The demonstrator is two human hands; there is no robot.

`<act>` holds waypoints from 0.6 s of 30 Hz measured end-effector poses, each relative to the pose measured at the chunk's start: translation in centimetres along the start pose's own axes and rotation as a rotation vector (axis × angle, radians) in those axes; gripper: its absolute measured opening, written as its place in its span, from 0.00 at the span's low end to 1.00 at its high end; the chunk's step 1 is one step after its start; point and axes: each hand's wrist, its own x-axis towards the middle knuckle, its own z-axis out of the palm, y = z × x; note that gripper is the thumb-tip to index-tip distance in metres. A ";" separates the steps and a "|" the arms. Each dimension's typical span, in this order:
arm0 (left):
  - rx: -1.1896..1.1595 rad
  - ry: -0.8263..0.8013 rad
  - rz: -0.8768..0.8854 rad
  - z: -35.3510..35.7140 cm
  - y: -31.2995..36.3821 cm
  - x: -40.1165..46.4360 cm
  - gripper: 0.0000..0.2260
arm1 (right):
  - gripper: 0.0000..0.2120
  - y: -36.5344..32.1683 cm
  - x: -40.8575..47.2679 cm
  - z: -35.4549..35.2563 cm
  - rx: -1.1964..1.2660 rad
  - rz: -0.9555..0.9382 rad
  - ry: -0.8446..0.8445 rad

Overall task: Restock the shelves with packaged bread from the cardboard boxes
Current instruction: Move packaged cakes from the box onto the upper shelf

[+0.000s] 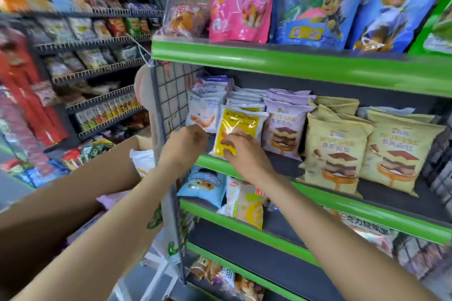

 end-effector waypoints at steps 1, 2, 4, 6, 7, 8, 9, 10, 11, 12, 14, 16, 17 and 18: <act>0.007 0.030 -0.026 -1.4 -1.9 -0.4 0.09 | 0.12 -1.7 0.4 1.2 0.032 -0.012 -0.043; 0.007 0.060 -0.050 -2.8 -3.6 -0.8 0.09 | 0.12 -3.2 1.0 2.6 0.053 -0.026 -0.093; 0.019 0.086 -0.150 -4.9 -7.7 -1.3 0.08 | 0.11 -6.0 2.2 5.5 0.082 -0.061 -0.164; 0.053 0.117 -0.272 -6.6 -11.5 -1.8 0.06 | 0.09 -8.5 3.7 8.6 0.138 -0.086 -0.216; 0.073 0.120 -0.347 -7.2 -13.7 -1.7 0.06 | 0.09 -9.7 4.5 10.2 0.168 -0.100 -0.252; 0.085 0.121 -0.410 -8.0 -14.8 -1.8 0.08 | 0.10 -10.6 5.4 11.9 0.189 -0.109 -0.290; 0.088 0.094 -0.477 -8.5 -16.4 -1.6 0.10 | 0.11 -11.5 6.4 13.7 0.198 -0.119 -0.330; 0.103 0.050 -0.524 -8.8 -17.6 -1.5 0.14 | 0.11 -12.3 7.5 15.5 0.201 -0.133 -0.373; 0.118 -0.021 -0.583 -8.9 -19.3 -1.1 0.16 | 0.11 -13.0 8.7 17.4 0.187 -0.149 -0.417; 0.139 -0.073 -0.635 -8.9 -20.8 -0.7 0.18 | 0.09 -13.5 10.0 19.4 0.162 -0.166 -0.461; 0.151 -0.072 -0.752 -7.8 -25.4 0.8 0.19 | 0.06 -14.3 12.6 23.3 0.075 -0.193 -0.542; 0.145 -0.046 -0.844 -6.3 -29.5 2.2 0.19 | 0.15 -14.5 15.5 27.0 -0.023 -0.197 -0.607; 0.131 -0.062 -0.879 -5.3 -31.5 3.0 0.18 | 0.20 -14.4 16.9 28.7 -0.067 -0.189 -0.634; 0.111 -0.065 -0.893 -4.3 -32.6 3.8 0.18 | 0.23 -14.2 18.3 30.5 -0.097 -0.177 -0.652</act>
